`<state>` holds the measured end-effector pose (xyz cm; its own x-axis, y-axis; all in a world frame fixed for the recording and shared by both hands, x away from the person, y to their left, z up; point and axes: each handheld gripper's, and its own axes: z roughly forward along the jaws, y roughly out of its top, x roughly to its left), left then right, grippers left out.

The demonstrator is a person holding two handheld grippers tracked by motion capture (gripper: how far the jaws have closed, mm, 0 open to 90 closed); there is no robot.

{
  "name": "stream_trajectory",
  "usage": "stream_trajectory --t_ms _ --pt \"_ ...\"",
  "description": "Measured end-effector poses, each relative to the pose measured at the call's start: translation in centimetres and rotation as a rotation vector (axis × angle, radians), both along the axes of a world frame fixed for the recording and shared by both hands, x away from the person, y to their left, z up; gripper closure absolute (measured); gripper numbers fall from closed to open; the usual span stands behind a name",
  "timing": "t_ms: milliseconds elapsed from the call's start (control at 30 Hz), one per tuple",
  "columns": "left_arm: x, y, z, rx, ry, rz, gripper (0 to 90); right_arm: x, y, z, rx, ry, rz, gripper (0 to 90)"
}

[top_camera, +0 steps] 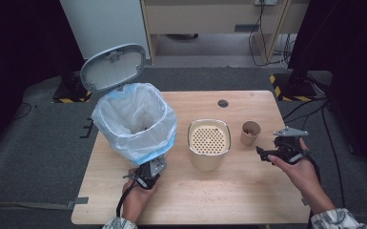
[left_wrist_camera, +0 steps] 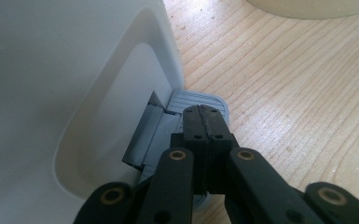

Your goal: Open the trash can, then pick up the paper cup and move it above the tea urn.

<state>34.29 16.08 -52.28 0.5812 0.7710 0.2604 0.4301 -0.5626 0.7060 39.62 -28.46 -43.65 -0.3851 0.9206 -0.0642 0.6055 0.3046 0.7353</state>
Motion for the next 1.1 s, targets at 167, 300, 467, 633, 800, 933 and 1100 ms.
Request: stream_trajectory --t_ms 167,300,467,633,800,933,1100 --pt "0.0 0.0 0.0 -0.001 0.0 -0.001 89.1 0.7 0.6 -0.4 0.031 -0.011 0.004 3.8" --pt "0.0 0.0 0.0 -0.003 0.0 -0.001 89.1 1.3 1.1 -2.0 0.03 -0.013 -0.029 5.9" --pt "0.0 0.0 0.0 0.0 -0.001 -0.003 89.1 1.8 1.1 -3.8 0.055 -0.013 -0.063 6.0" --pt "0.0 0.0 0.0 -0.001 -0.001 -0.004 89.1 2.5 1.2 -5.1 0.072 -0.023 -0.088 5.5" --pt "0.0 0.1 0.0 -0.006 0.001 -0.003 89.1 3.4 2.0 -4.9 0.088 -0.024 -0.092 5.7" --pt "0.0 0.1 0.0 -0.007 0.001 -0.003 89.1 4.2 2.5 -4.8 0.08 -0.036 -0.102 7.3" --pt "0.0 0.1 0.0 -0.006 0.0 -0.004 89.1 5.2 3.2 -5.8 0.078 -0.045 -0.115 6.9"
